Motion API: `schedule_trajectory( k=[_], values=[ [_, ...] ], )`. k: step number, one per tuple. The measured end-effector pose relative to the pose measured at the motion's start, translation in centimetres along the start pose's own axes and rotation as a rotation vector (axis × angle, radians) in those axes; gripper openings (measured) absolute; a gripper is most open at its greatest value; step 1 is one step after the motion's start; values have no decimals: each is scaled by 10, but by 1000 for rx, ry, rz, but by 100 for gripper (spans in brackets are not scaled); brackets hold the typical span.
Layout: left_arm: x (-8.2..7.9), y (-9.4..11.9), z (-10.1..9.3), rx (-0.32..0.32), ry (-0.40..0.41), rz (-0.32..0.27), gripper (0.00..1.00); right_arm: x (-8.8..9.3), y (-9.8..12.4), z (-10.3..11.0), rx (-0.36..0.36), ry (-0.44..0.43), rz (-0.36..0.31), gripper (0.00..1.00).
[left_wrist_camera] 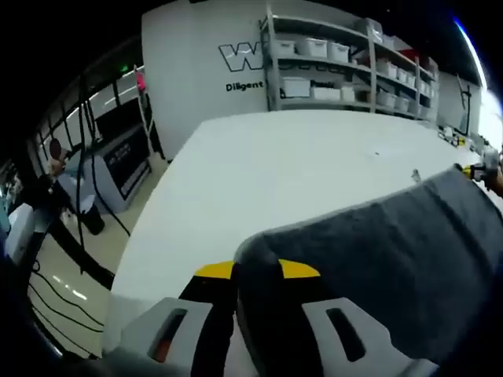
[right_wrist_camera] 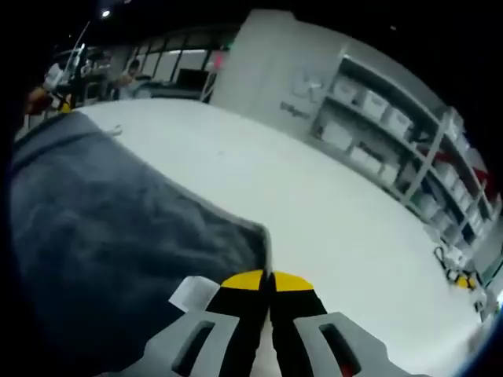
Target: Open the folded towel by lifting each exposed corner and separating the folded layers until the towel lies flat within the target outline without major curled edges
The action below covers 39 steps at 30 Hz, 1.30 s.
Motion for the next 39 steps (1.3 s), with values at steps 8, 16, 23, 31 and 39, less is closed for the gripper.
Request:
schedule_trajectory(
  k=[8, 16, 23, 31, 39],
  values=[
    [0, -15, 0, 5, -92, 22, 16, -1, -3, -1, 16, 9, 6, 0],
    [-2, -28, -12, -11, -166, 3, 3, 0, -6, -2, 52, 22, 4, 0],
    [-6, -37, -9, 3, -164, -14, 2, 1, -12, -10, 79, 18, 10, 0],
    [-11, -48, -6, 23, -119, -35, 2, -1, -22, -20, 82, 2, 13, 0],
    [-17, -60, -5, 56, -55, -39, 2, -4, -36, -30, 74, 23, 31, 0]
  ],
)
Point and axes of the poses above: the point that each gripper's makers call its tool centre point, and the gripper's own axes: y roughly backward along the fingers, z roughly to its left, x roughly out of its underside, the point moved 9 cm from there along y, roughly backward along the fingers, and after that the axes turned 5 degrees about -z, right-handed, at the moved point
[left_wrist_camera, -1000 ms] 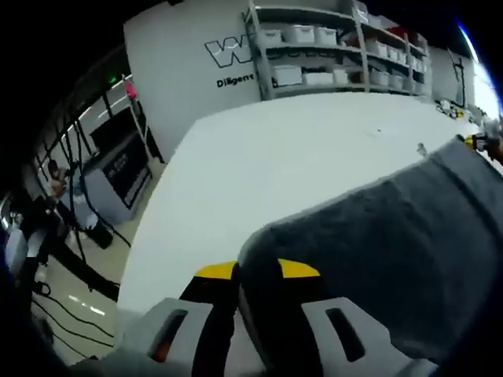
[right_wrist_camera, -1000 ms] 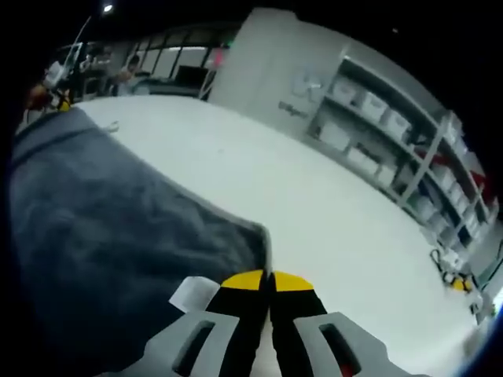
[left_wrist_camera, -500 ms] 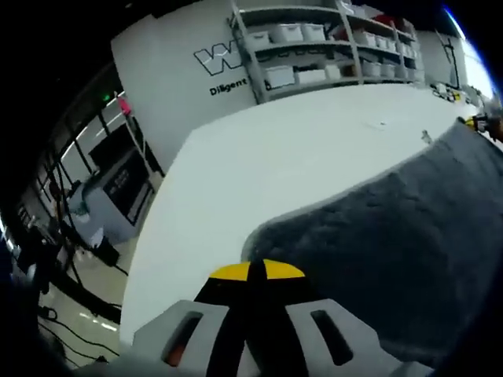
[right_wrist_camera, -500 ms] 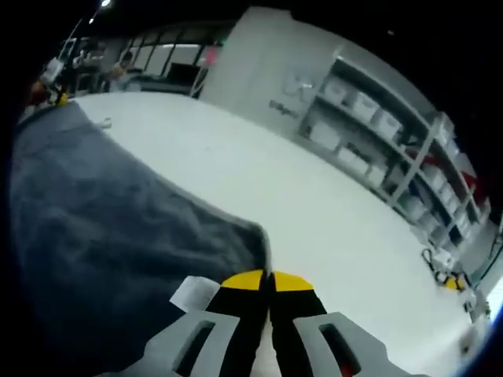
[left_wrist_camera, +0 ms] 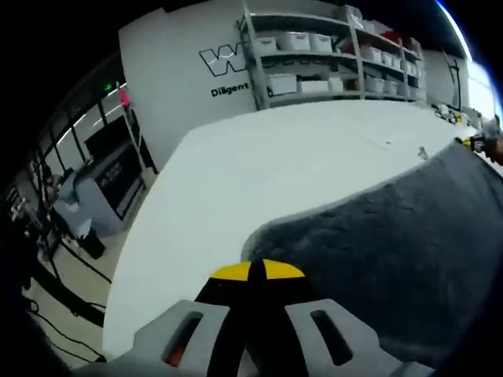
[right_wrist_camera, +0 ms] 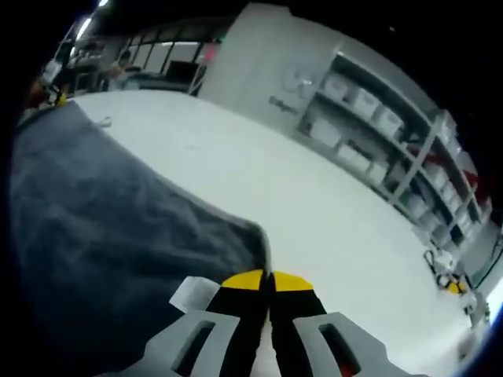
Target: Open the folded towel by lifting each exposed corner and separating the folded layers until the towel lies flat within the target outline without major curled edges
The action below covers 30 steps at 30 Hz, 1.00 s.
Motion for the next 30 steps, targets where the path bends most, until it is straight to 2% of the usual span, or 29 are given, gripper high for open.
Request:
schedule_trajectory(
  k=[6, 15, 21, 23, 24, 25, 26, 27, 28, 29, 30],
  values=[
    [-4, -9, -3, 4, -14, -15, 1, -3, -11, -6, 13, -1, 5, 0],
    [-10, -23, -2, 28, 15, -30, 1, -3, -27, -23, 22, -29, 5, 0],
    [-13, -27, -3, 31, 7, -25, 1, -3, -31, -26, 24, -54, -6, 0],
    [-13, -27, -3, 23, 38, -16, 5, -3, -29, -24, 24, -59, -12, 0],
    [-16, -24, -5, 22, 35, -17, 13, -3, -27, -27, 24, -69, -23, 1],
    [-22, -21, -4, 0, 26, -46, 31, -5, -24, -32, 71, -91, -32, 10],
    [-33, -17, -7, 21, 30, -148, 48, -7, -20, -36, 104, -88, -36, 25],
    [-38, -14, -10, 31, 43, -183, 61, -8, -18, -37, 103, -80, -41, 35],
    [-40, -12, -10, 30, 52, -196, 71, -9, -16, -37, 103, -79, -45, 46],
    [-49, 2, -12, -13, 8, -190, 77, -12, -10, -39, 118, -81, -57, 61],
    [-51, 6, -12, -42, -22, -183, 87, -17, -8, -42, 140, -77, -69, 73]
  ],
)
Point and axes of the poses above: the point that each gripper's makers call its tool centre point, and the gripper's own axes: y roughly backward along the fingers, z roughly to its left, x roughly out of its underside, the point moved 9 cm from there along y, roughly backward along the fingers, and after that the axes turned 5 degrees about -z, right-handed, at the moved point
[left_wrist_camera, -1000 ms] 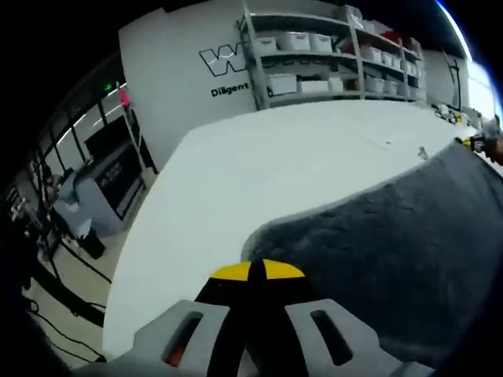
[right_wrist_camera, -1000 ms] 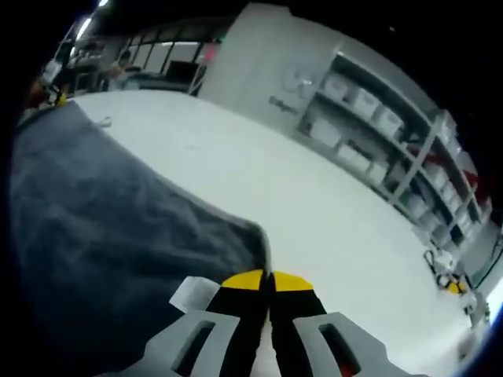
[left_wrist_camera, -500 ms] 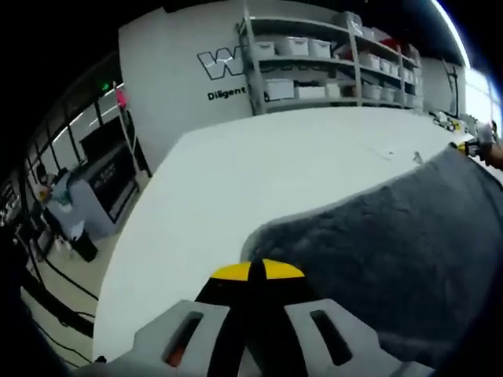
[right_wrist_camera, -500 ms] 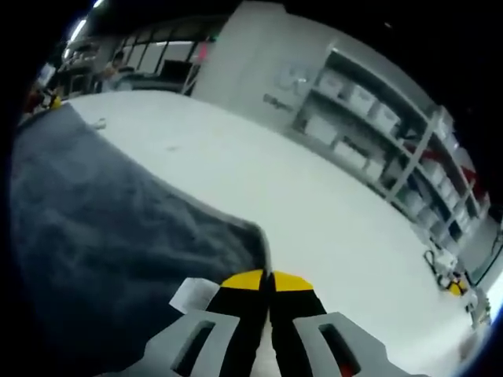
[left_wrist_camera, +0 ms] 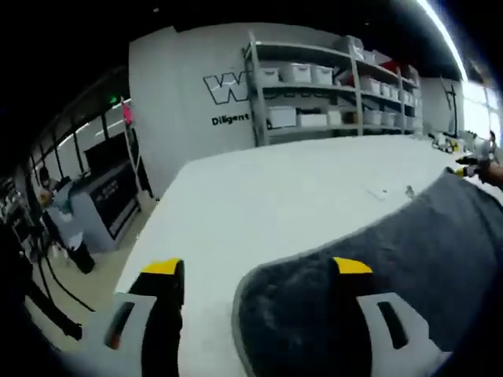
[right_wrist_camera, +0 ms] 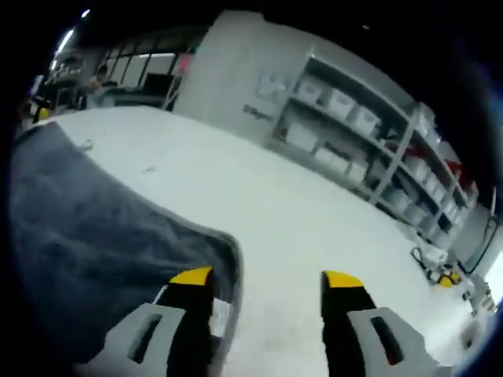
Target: Open the folded towel by lifting each exposed corner and separating the folded layers until the towel lies flat within the target outline without major curled edges
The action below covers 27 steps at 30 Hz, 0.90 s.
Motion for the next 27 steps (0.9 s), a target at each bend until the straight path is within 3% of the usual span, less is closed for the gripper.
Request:
schedule_trajectory(
  k=[2, 5, 6, 13, 18, 23, 25, 27],
  values=[
    [-10, 7, -3, -14, -29, -45, 100, -10, 10, 0, 33, -18, -16, 100],
    [-17, 20, -7, 1, -11, -51, 100, -23, 21, -1, 34, -67, -31, 100],
    [-18, 26, -9, 29, -10, -55, 100, -32, 38, 4, 29, -77, -64, 100],
    [-28, 70, -18, 55, -22, -101, 100, -58, 92, 16, 8, -114, -162, 100],
    [-36, 109, -36, 125, 18, -149, 100, -67, 140, 26, 3, -137, -232, 100],
    [-28, 155, -59, 134, -23, -145, 100, -70, 194, 38, -6, -150, -280, 100],
    [-25, 174, -68, 138, -23, -172, 100, -70, 214, 47, -27, -168, -331, 100],
    [-21, 193, -78, 159, -10, -197, 100, -65, 229, 55, -36, -175, -329, 100]
  ],
)
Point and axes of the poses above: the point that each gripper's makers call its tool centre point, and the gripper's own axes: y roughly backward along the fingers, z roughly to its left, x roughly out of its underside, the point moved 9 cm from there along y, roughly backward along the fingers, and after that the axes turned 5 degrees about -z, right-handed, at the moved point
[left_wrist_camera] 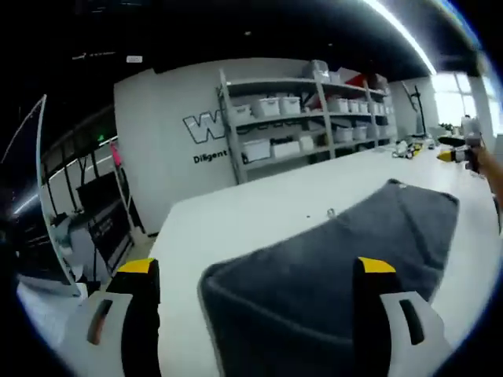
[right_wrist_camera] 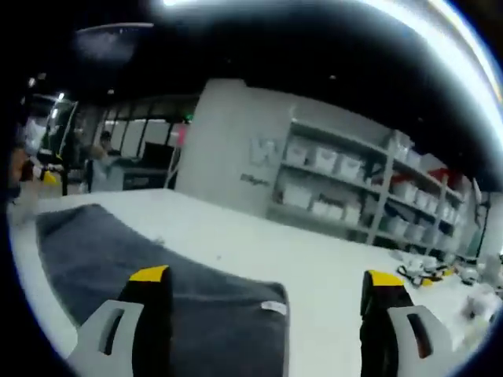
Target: Open the folded towel by lifting each exposed corner and separating the folded layers until the towel lies flat within the target outline without major curled edges
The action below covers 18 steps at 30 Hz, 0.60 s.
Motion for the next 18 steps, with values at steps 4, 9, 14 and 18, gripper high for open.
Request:
schedule_trajectory(
  k=[4, 9, 14, 18],
  values=[
    [1, 27, -21, 38, 3, -37, 100, 2, 32, 20, -23, -12, -9, 100],
    [-5, 53, -42, 78, -6, -82, 100, -1, 72, 41, -36, -11, -71, 100],
    [-1, 65, -52, 113, 50, -136, 100, 6, 94, 54, -53, -34, -92, 100],
    [9, 57, -49, 113, 26, -116, 100, 17, 95, 56, -53, -45, -61, 100]
  ],
)
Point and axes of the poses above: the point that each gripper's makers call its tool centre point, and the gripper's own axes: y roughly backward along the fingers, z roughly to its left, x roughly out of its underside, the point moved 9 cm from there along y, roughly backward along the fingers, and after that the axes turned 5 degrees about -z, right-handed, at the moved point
